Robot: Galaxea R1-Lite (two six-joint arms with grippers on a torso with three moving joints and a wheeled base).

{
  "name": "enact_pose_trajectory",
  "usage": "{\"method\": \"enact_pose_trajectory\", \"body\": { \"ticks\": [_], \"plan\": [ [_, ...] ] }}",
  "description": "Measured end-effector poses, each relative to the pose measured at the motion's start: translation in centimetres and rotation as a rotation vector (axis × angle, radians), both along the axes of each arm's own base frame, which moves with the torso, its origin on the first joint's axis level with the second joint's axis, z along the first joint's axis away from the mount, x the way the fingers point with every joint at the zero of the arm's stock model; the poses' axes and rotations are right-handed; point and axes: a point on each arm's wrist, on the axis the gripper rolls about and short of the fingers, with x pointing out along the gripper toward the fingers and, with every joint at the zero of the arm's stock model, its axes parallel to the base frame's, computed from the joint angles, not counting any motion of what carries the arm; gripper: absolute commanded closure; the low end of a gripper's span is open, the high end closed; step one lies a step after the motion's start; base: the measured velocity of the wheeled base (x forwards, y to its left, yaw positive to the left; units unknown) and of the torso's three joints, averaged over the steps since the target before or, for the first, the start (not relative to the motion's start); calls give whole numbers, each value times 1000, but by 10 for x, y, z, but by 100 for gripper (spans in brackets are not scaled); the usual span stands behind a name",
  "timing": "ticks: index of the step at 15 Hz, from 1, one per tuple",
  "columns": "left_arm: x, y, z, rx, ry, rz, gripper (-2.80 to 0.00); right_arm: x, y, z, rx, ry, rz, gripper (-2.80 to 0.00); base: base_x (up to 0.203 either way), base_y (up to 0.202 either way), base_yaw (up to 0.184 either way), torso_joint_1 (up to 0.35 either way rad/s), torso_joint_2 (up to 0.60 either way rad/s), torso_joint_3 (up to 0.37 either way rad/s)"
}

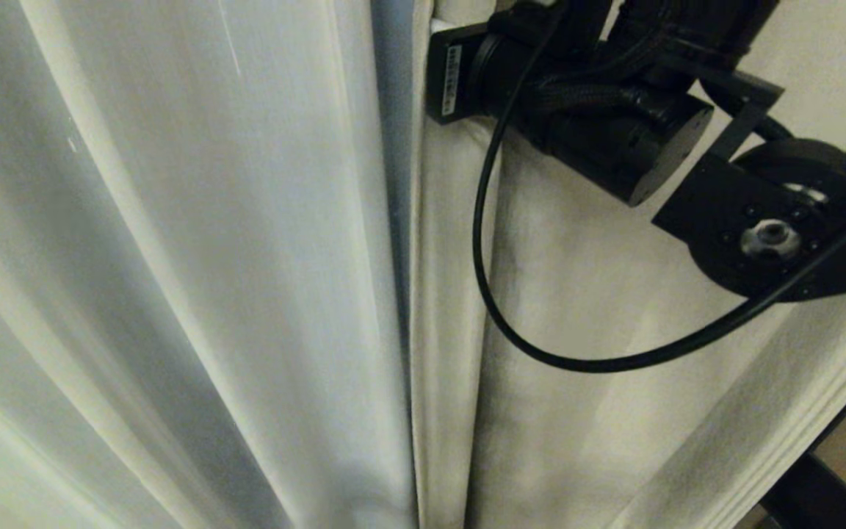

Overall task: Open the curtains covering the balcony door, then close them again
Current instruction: Close the outer curtains on both sides

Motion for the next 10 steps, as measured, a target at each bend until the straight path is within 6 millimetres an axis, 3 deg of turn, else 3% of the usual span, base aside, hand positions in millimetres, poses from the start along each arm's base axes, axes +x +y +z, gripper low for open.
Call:
{"method": "enact_pose_trajectory", "body": {
  "ticks": [6, 10],
  "plan": [
    [0, 0, 0, 0, 0, 0, 0, 0, 0, -1, -15, 1, -6, 0, 0, 0, 0, 0, 0, 0],
    [0, 0, 0, 0, 0, 0, 0, -2, -13, 6, -10, -3, -28, 0, 0, 0, 0, 0, 0, 0]
  ]
}}
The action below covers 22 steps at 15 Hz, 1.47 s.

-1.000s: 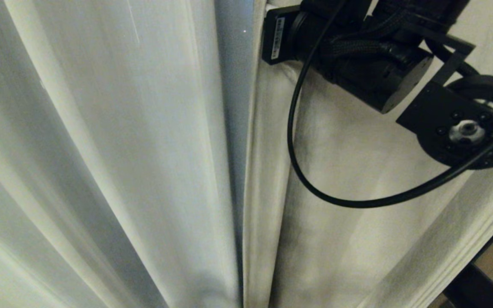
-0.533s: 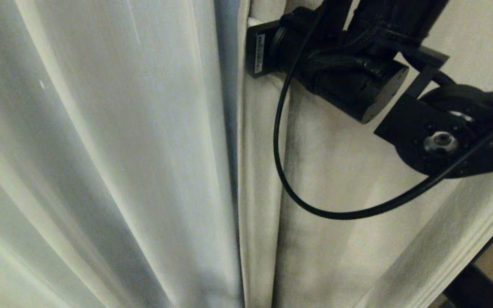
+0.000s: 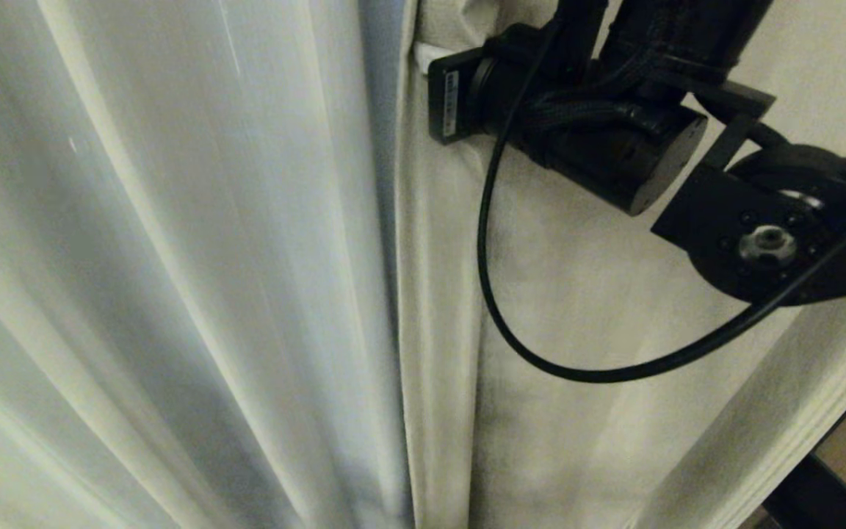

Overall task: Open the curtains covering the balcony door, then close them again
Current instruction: Close the outer curtains on both sides

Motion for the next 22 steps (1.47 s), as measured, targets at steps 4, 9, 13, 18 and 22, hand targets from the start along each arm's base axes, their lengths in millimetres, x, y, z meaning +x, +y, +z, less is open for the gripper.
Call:
{"method": "enact_pose_trajectory", "body": {
  "ticks": [4, 9, 13, 18, 22],
  "plan": [
    [0, 0, 0, -1, 0, 0, 0, -1, -28, 5, 0, -10, -53, 0, 0, 0, 0, 0, 0, 0],
    [0, 0, 0, 0, 0, 0, 0, -5, -54, 13, 7, -18, -102, -280, 0, 0, 0, 0, 0, 0],
    [0, 0, 0, 0, 0, 0, 0, -10, -71, 9, -3, -7, -133, -280, 0, 0, 0, 0, 0, 0],
    [0, 0, 0, 0, 0, 0, 0, -18, -88, 8, -7, 0, -160, -280, 0, 0, 0, 0, 0, 0],
    [0, 0, 0, 0, 0, 0, 0, -30, -102, -2, -31, 27, -176, -280, 0, 0, 0, 0, 0, 0]
  ]
}}
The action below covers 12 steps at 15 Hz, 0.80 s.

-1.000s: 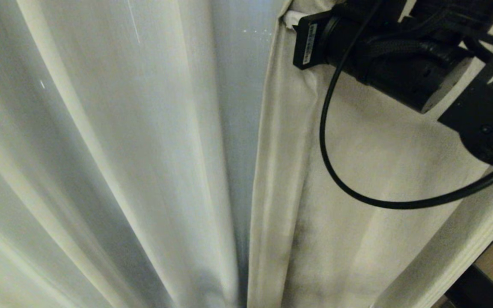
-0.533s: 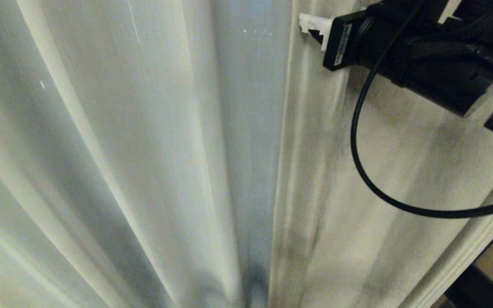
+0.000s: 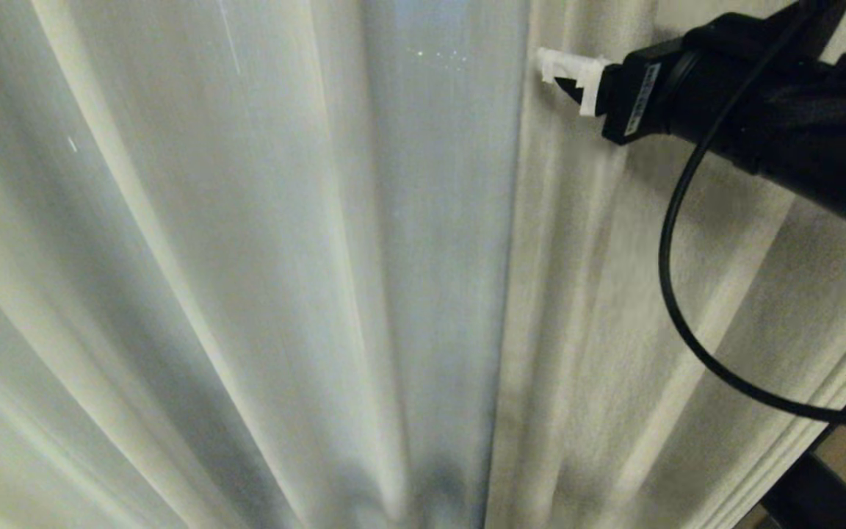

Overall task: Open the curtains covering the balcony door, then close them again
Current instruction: Close the outer curtains on both sides

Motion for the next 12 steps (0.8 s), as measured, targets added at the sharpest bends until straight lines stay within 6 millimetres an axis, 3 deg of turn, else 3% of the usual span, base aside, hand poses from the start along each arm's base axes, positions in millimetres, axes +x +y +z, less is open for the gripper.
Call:
{"method": "enact_pose_trajectory", "body": {
  "ticks": [4, 12],
  "plan": [
    [0, 0, 0, 0, 0, 0, 0, -15, -24, -17, -32, 47, -40, -280, 0, 0, 0, 0, 0, 0],
    [0, 0, 0, 0, 0, 0, 0, -64, -70, -85, -131, 204, -87, -280, 0, 0, 0, 0, 0, 0]
  ]
}}
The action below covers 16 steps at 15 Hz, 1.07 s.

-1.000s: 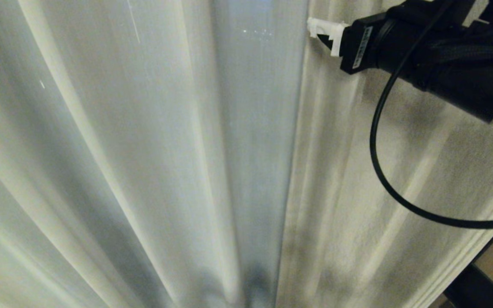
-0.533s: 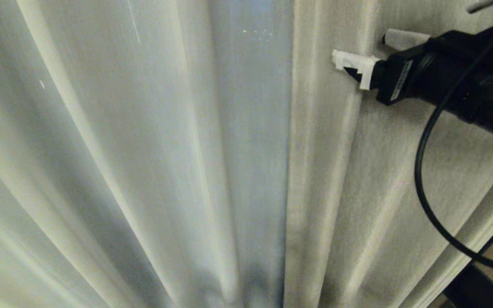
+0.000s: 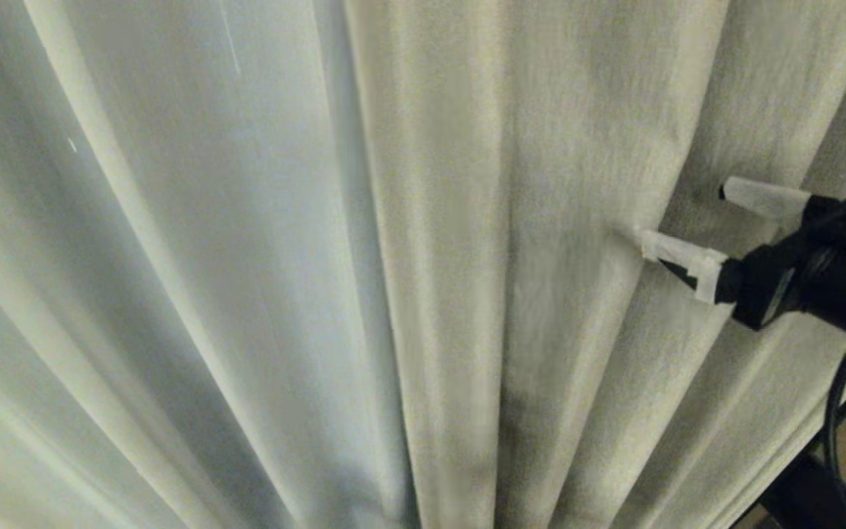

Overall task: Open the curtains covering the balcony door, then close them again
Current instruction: Close the outer curtains on both sides

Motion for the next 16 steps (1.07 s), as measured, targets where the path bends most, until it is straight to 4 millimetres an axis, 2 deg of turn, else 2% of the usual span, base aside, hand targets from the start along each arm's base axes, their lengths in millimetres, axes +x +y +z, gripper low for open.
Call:
{"method": "enact_pose_trajectory", "body": {
  "ticks": [8, 9, 16],
  "plan": [
    [0, 0, 0, 0, 0, 0, 0, -61, -40, -71, -93, 190, -28, -280, 0, 0, 0, 0, 0, 0],
    [0, 0, 0, 0, 0, 0, 0, -65, -45, -78, -97, 218, -51, 0, 0, 0, 0, 0, 0, 0],
    [0, 0, 0, 0, 0, 0, 0, -93, -79, -107, -34, 339, -284, 0, 0, 0, 0, 0, 0, 0]
  ]
}}
